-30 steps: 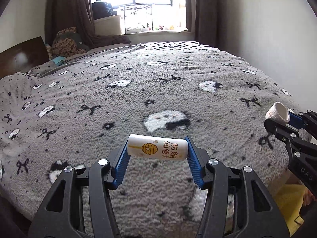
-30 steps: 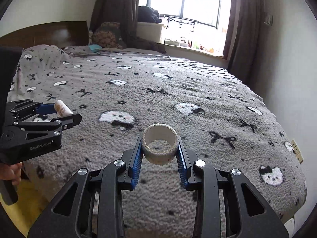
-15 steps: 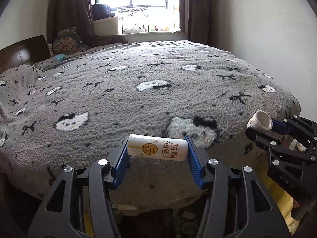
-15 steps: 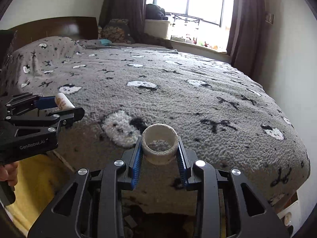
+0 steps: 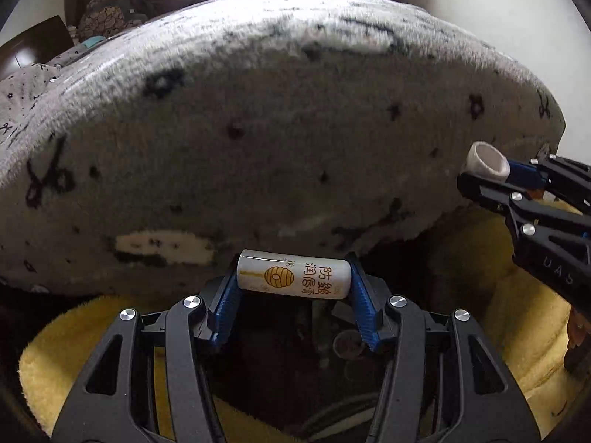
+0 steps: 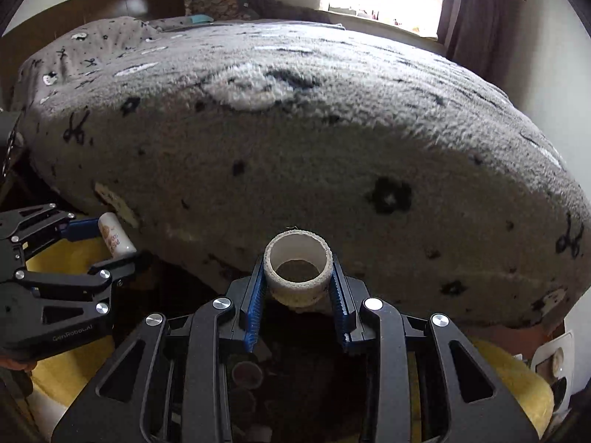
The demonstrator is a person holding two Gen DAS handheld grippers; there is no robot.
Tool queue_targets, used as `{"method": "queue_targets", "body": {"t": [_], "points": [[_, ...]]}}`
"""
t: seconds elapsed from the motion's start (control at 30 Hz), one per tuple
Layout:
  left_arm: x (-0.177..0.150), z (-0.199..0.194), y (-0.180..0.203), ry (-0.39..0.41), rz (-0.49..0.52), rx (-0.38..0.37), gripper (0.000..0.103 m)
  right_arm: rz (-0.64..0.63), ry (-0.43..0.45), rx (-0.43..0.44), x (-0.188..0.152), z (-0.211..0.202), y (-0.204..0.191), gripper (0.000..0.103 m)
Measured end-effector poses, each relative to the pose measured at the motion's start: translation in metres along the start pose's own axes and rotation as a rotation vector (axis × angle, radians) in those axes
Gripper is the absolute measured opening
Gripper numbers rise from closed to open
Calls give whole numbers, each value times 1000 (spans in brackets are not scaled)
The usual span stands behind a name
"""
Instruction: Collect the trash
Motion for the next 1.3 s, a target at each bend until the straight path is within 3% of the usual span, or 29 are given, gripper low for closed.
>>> {"method": "queue_targets", "body": {"t": [0.2, 0.43, 0.6, 0.8, 0.9, 0.97, 1.1, 1.2, 1.3], "points": [[-37, 36, -8, -147, -43, -34, 51, 17, -140, 82, -24, 29, -9, 33], [-55, 63, -10, -272, -75, -108, 51, 16, -316, 163, -49, 57, -19, 33], [-69, 75, -7, -332, -98, -149, 51, 14, -354, 201, -57, 62, -22, 33], [-70, 78, -8, -336, -103, -150, 51, 18, -362, 206, -62, 60, -21, 34], [-69, 77, -8, -336, -102, -147, 57, 20, -361, 206, -58, 65, -24, 35], [-67, 78, -8, -330, -97, -142, 62, 22, -360, 208, -53, 66, -26, 48], [-62, 73, -9, -320, -93, -128, 68, 29, -357, 199, -49, 69, -18, 53], [-59, 69, -11, -309, -94, -117, 75, 34, -349, 178, -45, 67, -10, 64], [-49, 56, -16, -268, -97, -94, 80, 39, -320, 134, -37, 61, 3, 88]]}}
Point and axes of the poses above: each gripper's, at about its wrist camera, not at the fingertips, and z roughly the way its jaws point, y to its right, x to its top, the point moved 5 cm from there along z, roughly the way its jaws point, and after that the axes turned 12 degrees about -x, right-handed, at the moved point
